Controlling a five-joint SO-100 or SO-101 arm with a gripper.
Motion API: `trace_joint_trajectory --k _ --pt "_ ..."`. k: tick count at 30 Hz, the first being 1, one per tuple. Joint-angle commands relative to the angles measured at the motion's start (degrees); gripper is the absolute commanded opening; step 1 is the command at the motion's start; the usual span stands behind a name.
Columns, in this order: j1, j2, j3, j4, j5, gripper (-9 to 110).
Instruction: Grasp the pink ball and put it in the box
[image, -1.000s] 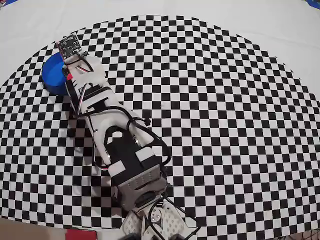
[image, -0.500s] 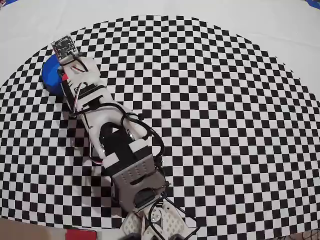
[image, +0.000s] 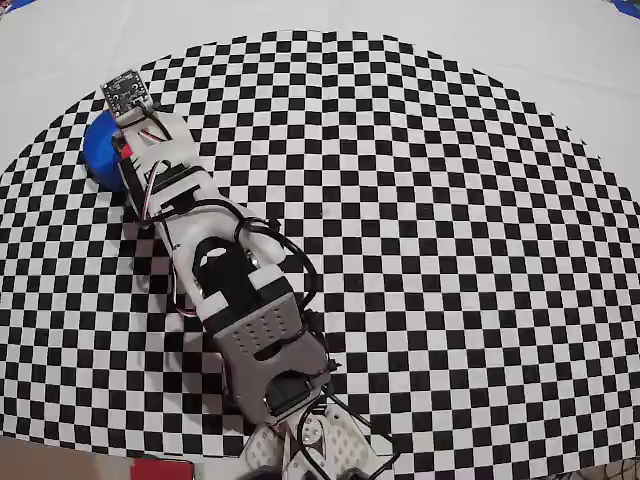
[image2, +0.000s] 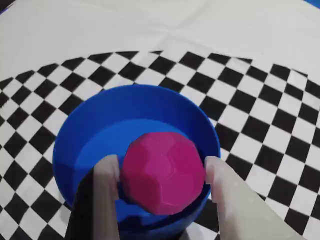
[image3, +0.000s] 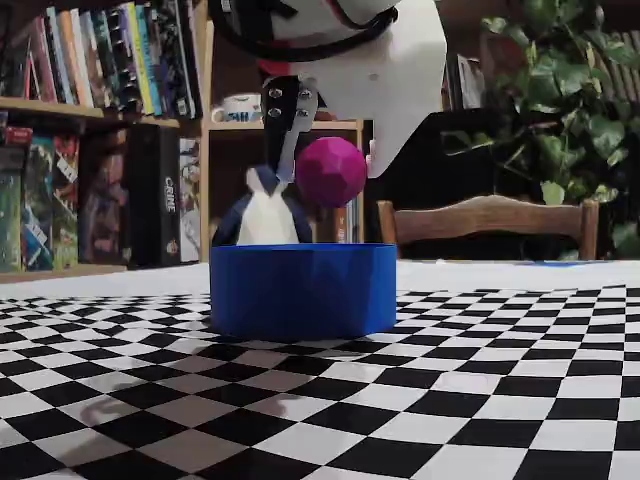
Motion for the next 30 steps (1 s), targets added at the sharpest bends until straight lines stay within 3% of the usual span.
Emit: trace_joint_trajectory --k 1,30 --pt "-0.79 0.09 -2.81 -0.88 0.44 0" --pt "-1.49 -5.54 -9.49 1.32 1.41 0"
